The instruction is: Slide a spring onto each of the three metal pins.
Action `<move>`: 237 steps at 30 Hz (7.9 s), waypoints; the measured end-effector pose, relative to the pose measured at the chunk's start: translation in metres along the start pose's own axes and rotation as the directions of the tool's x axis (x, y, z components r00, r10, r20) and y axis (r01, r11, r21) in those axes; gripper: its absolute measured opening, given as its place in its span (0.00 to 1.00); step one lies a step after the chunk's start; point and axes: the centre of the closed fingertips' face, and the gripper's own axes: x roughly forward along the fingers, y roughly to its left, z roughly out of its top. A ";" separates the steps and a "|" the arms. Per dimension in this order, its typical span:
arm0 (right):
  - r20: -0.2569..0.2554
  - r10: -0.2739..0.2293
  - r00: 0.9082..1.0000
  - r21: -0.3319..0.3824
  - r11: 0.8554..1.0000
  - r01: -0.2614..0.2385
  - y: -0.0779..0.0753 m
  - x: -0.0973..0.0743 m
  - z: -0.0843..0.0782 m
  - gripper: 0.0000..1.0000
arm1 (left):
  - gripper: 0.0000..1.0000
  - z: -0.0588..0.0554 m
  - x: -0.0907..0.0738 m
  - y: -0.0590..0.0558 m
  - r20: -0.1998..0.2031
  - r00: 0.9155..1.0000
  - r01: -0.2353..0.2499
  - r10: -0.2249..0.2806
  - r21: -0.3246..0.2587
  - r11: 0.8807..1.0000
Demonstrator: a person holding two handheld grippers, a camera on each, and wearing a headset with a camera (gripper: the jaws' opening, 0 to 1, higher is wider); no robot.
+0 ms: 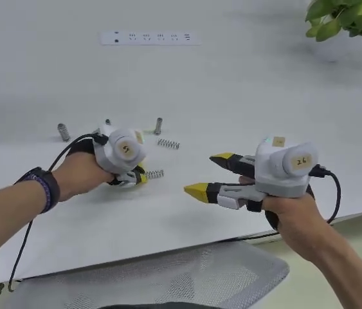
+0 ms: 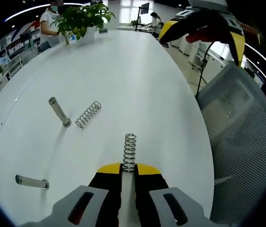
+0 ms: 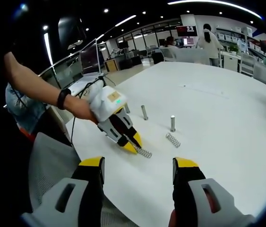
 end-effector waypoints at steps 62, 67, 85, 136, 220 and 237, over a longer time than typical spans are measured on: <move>-0.051 0.201 0.978 -0.102 0.973 -0.206 0.050 0.028 0.008 0.52 | 0.02 -0.037 -0.169 -0.025 0.199 0.937 -0.253 0.287 -0.179 0.951; -0.056 0.222 0.974 -0.111 0.968 -0.227 0.057 0.032 0.007 0.51 | 0.02 -0.034 -0.177 -0.032 0.210 0.934 -0.259 0.290 -0.164 0.952; -0.085 0.268 0.960 -0.151 0.948 -0.279 0.079 0.049 0.013 0.50 | 0.02 -0.015 -0.184 -0.050 0.245 0.936 -0.238 0.252 -0.088 0.967; -0.055 0.461 0.886 -0.199 0.864 -0.462 0.128 0.041 0.027 0.10 | 0.02 0.017 -0.156 -0.088 0.234 0.965 -0.152 0.121 0.120 0.981; -0.334 0.330 0.883 -0.472 0.753 -0.459 0.110 0.021 0.040 0.21 | 0.02 0.049 -0.130 -0.084 0.315 0.944 -0.128 0.099 0.072 0.989; -0.438 0.297 0.848 -0.549 0.658 -0.515 0.115 0.028 0.030 0.18 | 0.02 0.049 -0.122 -0.088 0.297 0.951 -0.110 0.079 0.089 0.990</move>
